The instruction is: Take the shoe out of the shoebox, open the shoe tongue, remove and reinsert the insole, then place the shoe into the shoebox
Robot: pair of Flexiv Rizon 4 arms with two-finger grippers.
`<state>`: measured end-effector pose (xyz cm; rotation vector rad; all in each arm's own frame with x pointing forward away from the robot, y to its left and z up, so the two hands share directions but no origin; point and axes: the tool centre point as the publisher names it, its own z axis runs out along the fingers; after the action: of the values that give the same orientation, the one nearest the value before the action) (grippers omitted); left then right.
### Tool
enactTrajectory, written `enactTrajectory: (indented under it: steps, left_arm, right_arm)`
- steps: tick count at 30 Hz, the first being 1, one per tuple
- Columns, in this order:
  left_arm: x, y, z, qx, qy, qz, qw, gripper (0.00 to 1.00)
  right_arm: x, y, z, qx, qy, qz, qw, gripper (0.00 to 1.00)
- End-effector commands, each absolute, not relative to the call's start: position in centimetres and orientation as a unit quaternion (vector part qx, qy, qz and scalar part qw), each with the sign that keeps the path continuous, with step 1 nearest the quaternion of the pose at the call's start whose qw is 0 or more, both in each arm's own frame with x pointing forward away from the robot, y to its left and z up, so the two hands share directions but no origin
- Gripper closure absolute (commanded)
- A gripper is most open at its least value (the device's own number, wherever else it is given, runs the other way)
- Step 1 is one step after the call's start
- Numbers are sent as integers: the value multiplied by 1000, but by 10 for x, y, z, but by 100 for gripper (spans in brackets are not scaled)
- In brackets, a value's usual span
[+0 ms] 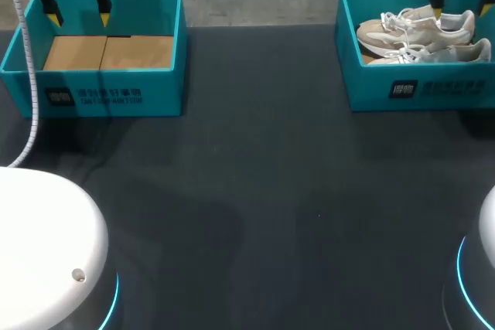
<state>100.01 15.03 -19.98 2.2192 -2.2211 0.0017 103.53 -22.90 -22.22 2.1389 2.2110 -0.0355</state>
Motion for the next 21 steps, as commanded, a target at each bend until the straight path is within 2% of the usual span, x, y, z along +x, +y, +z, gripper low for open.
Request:
enactTrajectory:
  steps: [1, 6, 9, 11, 12, 15, 19, 21]
  left_arm:
    - [1000, 150, -200, 707, -707, 0, 1, 0]
    - [1000, 150, -200, 707, -707, 0, 1, 0]
    - [1000, 150, -200, 707, -707, 0, 1, 0]
    - [1000, 150, -200, 707, -707, 0, 1, 0]
    - [1000, 150, -200, 707, -707, 0, 1, 0]
    - [1000, 150, -200, 707, -707, 0, 1, 0]
    - [1000, 150, -200, 707, -707, 0, 1, 0]
    - [1000, 150, -200, 707, -707, 0, 1, 0]
  right_arm:
    - [1049, -248, -230, 698, 716, -3, 27, 0]
    - [1054, -274, -239, 704, 709, -1, 31, 6]
    - [1053, -283, -247, 706, 708, -6, 30, 32]
    - [1051, -285, -253, 705, 709, -12, 27, 27]
    - [1050, -286, -256, 703, 711, -13, 27, 20]
    - [1049, -288, -264, 700, 713, -18, 24, 31]
    - [1049, -295, -273, 699, 715, -12, 22, 16]
    - [1049, -301, -276, 701, 713, -8, 21, 15]
